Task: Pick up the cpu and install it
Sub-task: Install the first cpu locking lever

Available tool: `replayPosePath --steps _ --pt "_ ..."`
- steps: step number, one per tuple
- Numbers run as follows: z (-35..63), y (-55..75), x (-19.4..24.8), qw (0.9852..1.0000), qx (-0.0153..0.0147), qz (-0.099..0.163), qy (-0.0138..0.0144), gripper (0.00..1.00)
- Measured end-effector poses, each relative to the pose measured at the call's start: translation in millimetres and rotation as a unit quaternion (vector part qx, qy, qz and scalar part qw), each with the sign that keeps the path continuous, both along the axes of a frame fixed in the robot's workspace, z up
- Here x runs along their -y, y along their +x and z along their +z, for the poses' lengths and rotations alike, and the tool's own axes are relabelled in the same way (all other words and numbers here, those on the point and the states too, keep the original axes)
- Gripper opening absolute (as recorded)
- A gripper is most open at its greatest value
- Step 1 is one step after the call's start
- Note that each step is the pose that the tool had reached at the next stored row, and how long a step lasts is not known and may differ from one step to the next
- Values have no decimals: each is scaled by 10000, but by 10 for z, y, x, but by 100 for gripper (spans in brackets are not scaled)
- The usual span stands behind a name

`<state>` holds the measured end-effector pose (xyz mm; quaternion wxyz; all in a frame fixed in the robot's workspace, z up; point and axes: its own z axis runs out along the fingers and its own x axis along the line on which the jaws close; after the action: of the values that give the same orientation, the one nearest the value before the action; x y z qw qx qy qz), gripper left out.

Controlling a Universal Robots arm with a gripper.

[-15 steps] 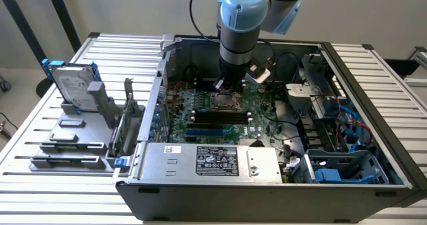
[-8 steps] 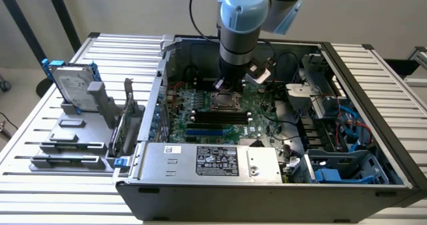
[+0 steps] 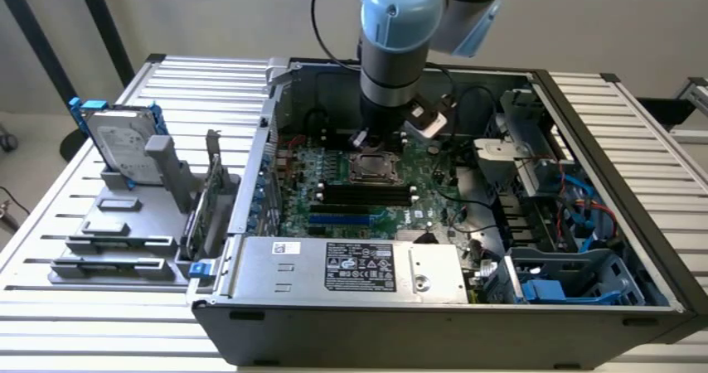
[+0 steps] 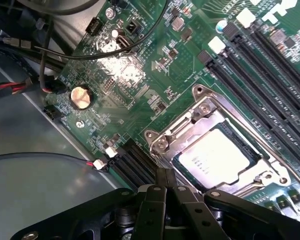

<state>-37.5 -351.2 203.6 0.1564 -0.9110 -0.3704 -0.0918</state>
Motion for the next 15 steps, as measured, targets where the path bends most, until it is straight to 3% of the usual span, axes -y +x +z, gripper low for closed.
replayPosePath --steps 15 --pt "231 -245 211 10000 -11 -1 27 11"
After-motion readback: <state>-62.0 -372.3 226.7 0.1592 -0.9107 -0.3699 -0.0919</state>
